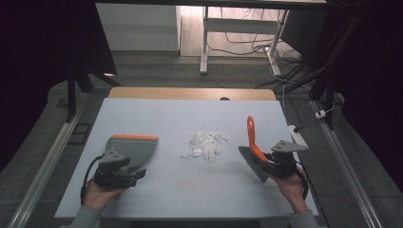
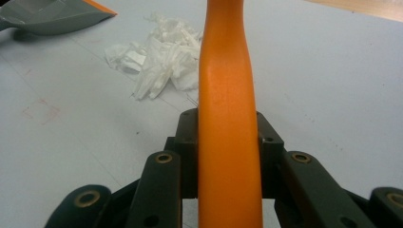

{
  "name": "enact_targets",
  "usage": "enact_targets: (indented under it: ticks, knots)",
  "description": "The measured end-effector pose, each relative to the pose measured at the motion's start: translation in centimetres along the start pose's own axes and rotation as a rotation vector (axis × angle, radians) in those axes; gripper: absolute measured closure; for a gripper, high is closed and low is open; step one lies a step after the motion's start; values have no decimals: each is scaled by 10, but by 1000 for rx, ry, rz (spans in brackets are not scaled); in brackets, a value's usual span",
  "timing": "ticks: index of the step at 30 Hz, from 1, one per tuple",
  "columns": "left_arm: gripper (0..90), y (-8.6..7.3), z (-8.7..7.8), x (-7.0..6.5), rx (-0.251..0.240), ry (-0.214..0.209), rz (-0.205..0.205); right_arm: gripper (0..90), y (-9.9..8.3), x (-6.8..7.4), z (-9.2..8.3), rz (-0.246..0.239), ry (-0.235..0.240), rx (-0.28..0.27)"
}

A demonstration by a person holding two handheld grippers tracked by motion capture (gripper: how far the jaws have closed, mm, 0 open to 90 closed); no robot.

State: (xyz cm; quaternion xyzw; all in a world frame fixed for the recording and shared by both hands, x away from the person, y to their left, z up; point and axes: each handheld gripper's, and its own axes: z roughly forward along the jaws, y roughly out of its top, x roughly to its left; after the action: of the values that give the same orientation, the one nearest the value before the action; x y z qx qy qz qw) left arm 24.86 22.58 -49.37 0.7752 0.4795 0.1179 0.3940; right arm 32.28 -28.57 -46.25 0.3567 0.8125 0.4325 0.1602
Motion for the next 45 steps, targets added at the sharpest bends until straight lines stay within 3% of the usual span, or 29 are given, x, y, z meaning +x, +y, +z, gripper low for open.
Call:
enact_targets:
  ticks: [29,39,40,45]
  knots:
    - [199,10,-5,-6,-6,-10,7,699,1,5,-2,-20,-8,-8]
    - [186,28,-15,-11,12,34,-13,699,1,5,-2,-19,-5,-11]
    - [185,31,-18,-10,19,58,-29,699,1,4,-3,-17,-3,-15]
    - [179,35,-21,-4,36,101,-77,699,2,4,-5,-15,-6,-18]
